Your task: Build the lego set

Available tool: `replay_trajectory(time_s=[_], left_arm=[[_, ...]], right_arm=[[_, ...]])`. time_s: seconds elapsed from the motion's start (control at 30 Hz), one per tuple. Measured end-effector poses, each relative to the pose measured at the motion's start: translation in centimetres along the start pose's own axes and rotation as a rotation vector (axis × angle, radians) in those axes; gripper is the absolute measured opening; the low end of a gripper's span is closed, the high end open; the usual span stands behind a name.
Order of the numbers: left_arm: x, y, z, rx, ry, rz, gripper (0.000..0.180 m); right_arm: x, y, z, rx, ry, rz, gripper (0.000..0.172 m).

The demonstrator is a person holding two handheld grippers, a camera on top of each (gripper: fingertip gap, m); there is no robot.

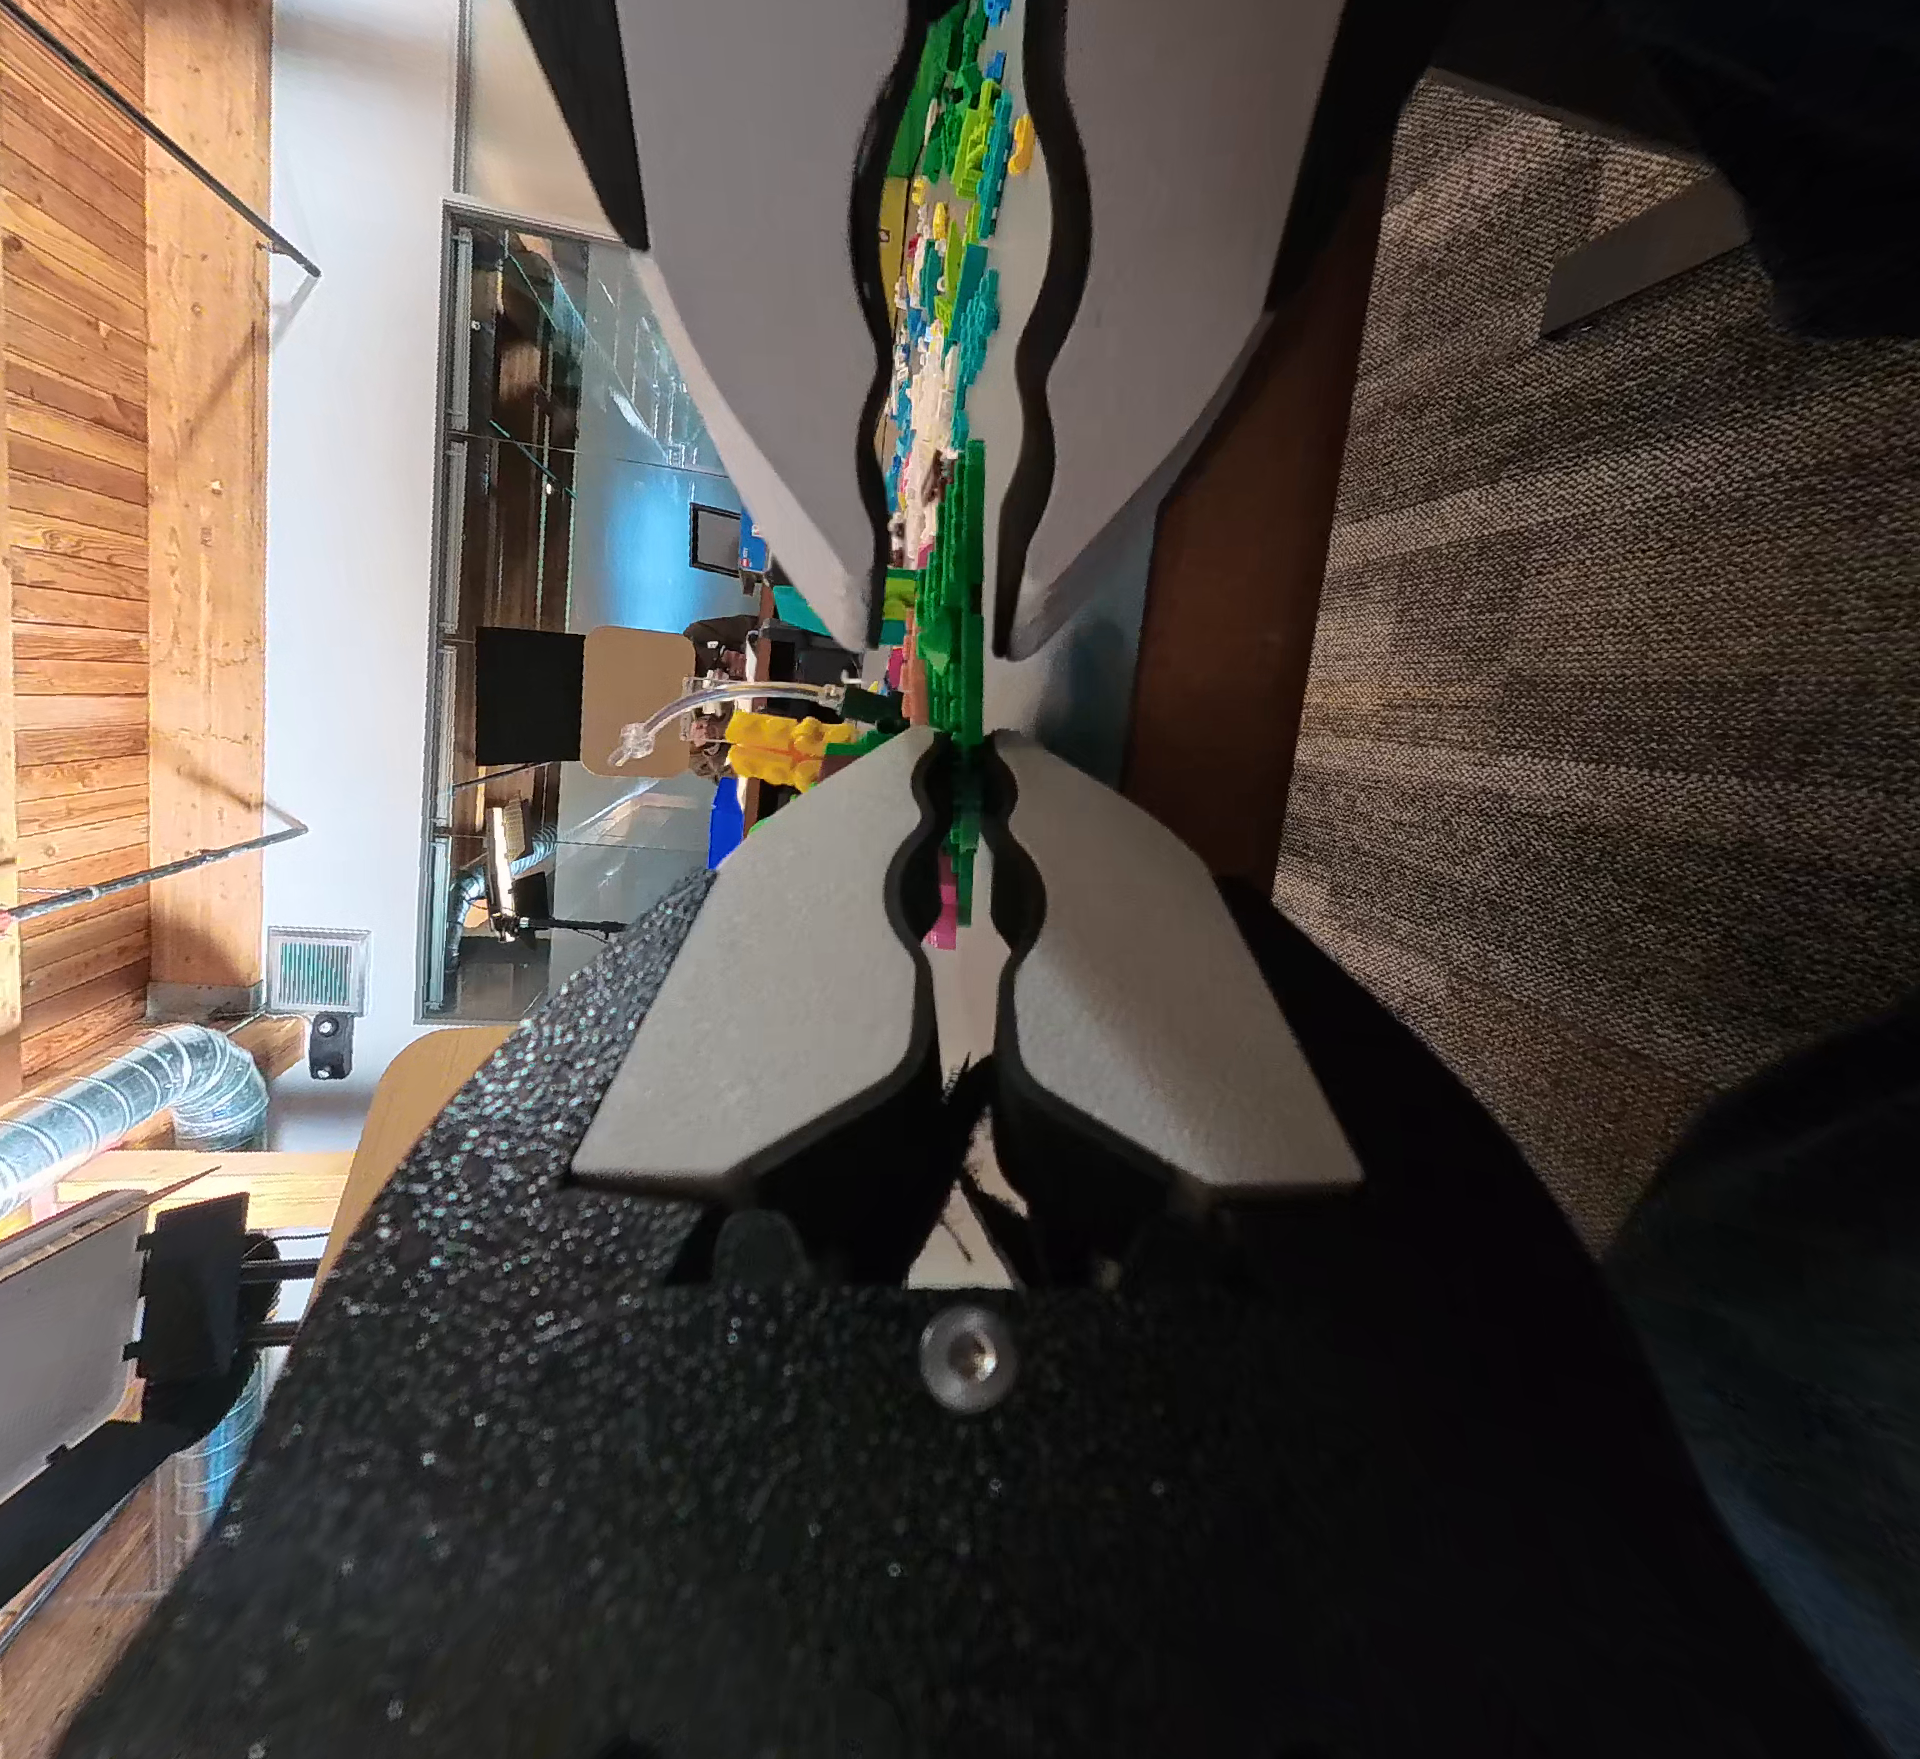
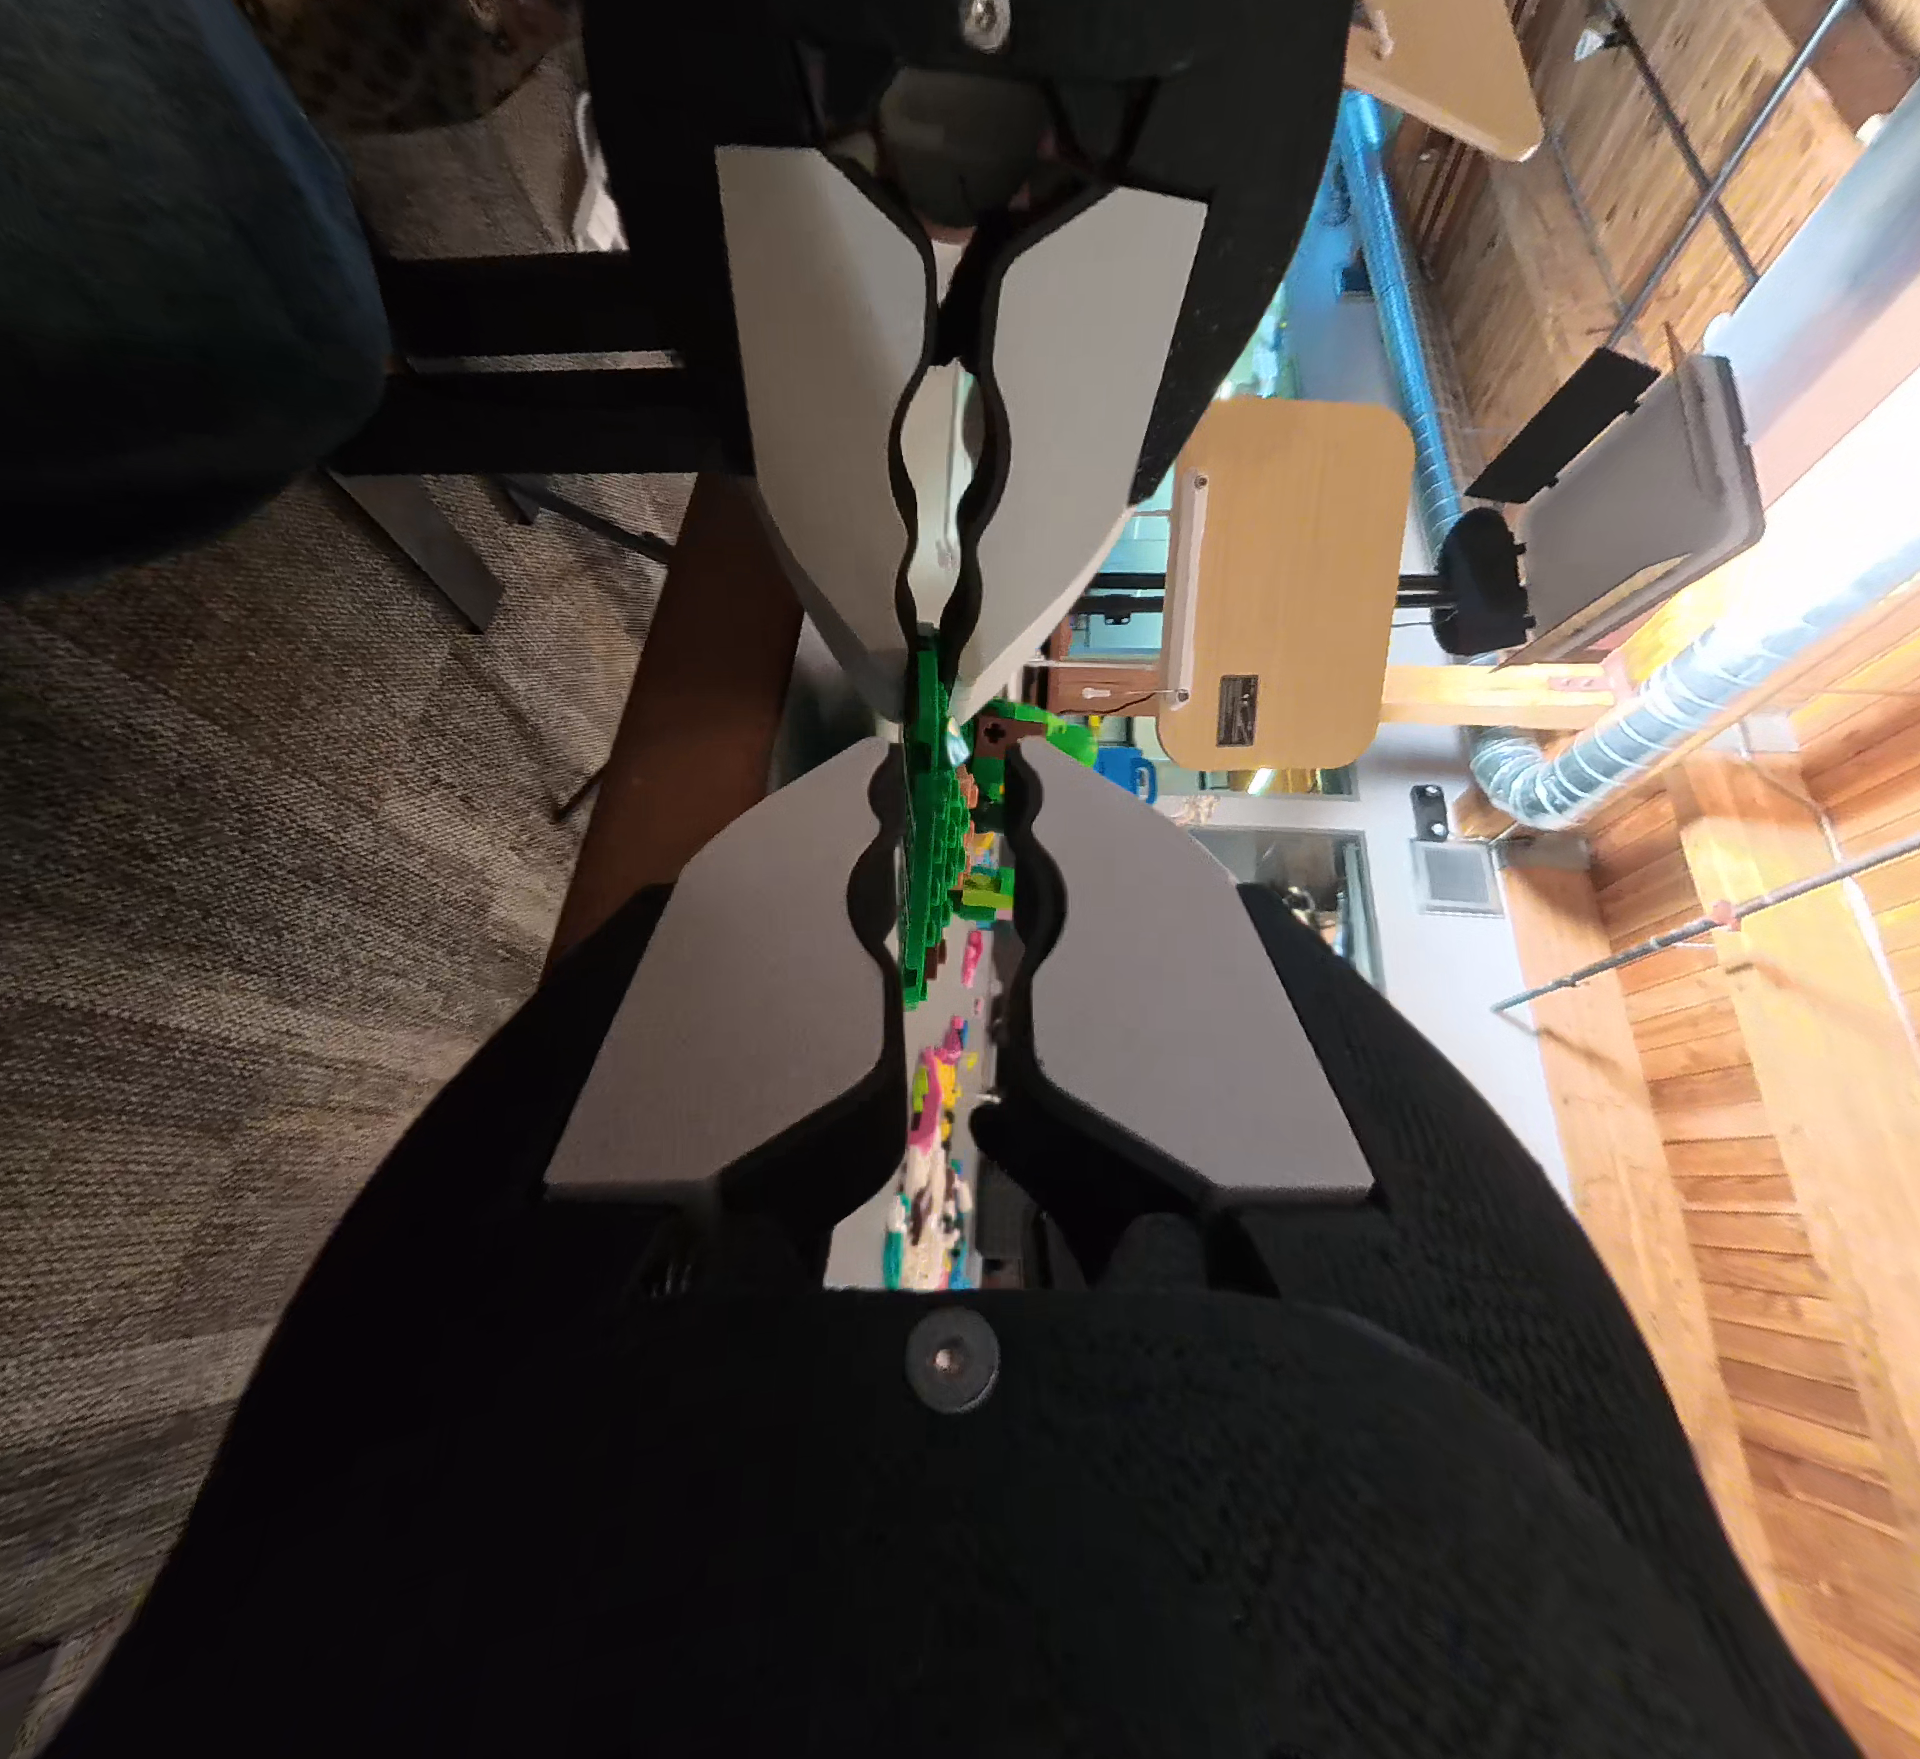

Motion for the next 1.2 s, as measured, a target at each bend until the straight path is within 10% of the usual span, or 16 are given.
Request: replay_trajectory(time_s=[0.63, 1.13, 1.2], left_arm=[[0.6, 0.6, -0.5, -0.050, -0.018, -0.043, 0.005], [0.6, 1.0, -0.8, 0.003, -0.026, -0.031, 0.005], [0.7, 1.2, -0.7, 0.012, -0.025, -0.035, 0.005]], right_arm=[[0.1, -0.3, -0.4, 0.058, -0.046, 0.044, 0.006], [0.2, -1.1, 0.0, -0.215, -0.079, -0.040, 0.005], [0.4, -1.6, 0.1, -0.327, -0.077, -0.062, 0.025]])
Point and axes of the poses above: each gripper's, where its closed fingertips meet, x back along the fingers, z out of its underside, y = z × x across the jaws, the point moved 6 cm from there along x, back along the fingers, and after that the axes turned 7 degrees about z, right-handed, at the moved point
